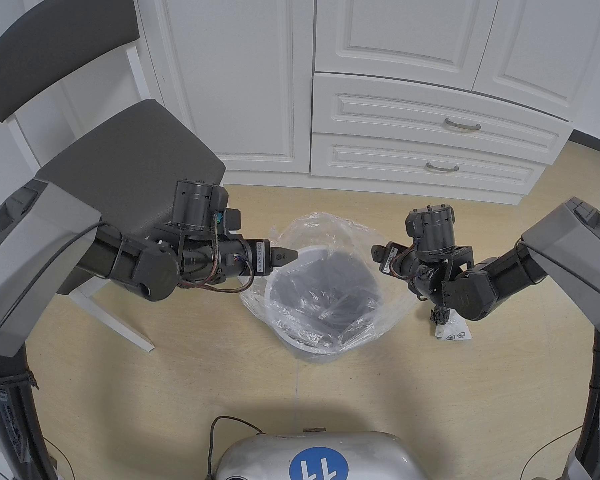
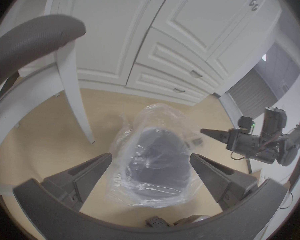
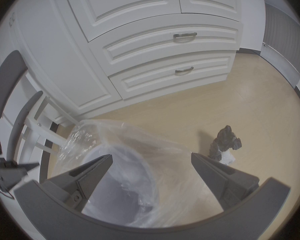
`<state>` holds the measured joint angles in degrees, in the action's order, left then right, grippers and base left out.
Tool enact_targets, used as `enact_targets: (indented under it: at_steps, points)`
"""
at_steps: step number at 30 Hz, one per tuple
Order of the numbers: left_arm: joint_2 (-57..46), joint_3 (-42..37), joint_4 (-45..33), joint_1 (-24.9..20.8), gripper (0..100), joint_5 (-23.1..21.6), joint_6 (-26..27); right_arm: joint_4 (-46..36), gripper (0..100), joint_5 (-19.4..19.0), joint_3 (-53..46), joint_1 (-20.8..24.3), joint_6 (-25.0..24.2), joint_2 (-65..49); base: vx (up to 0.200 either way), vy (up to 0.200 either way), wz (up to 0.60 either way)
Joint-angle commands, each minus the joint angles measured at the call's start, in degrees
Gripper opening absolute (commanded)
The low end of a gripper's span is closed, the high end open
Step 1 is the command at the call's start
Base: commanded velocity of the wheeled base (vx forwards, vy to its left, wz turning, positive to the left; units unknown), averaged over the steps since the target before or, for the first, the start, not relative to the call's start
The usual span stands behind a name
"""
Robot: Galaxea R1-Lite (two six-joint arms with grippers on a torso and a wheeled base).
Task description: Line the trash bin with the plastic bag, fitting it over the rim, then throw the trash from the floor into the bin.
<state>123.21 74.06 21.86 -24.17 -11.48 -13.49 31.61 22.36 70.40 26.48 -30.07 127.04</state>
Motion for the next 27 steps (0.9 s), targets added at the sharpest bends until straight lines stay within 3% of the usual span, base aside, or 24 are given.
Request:
enact_targets:
  at_steps: [1, 8, 27]
  points:
    - [7.1, 8.6, -5.8, 1.3, 100, 4.0, 0.0, 4.6, 100, 0.4, 1.8, -2.5, 0.5, 5.9, 0.000, 0.000, 0.00]
    - [13.7, 15.5, -6.2, 2.6, 100, 8.8, 0.0, 6.0, 100, 0.4, 3.7, -3.8, 0.1, 8.3, 0.000, 0.000, 0.00]
    - [20.8, 23.8, -6.4, 3.6, 100, 12.7, -0.5, 15.3, 100, 0.2, 6.5, -4.9, -0.1, 16.7, 0.000, 0.000, 0.00]
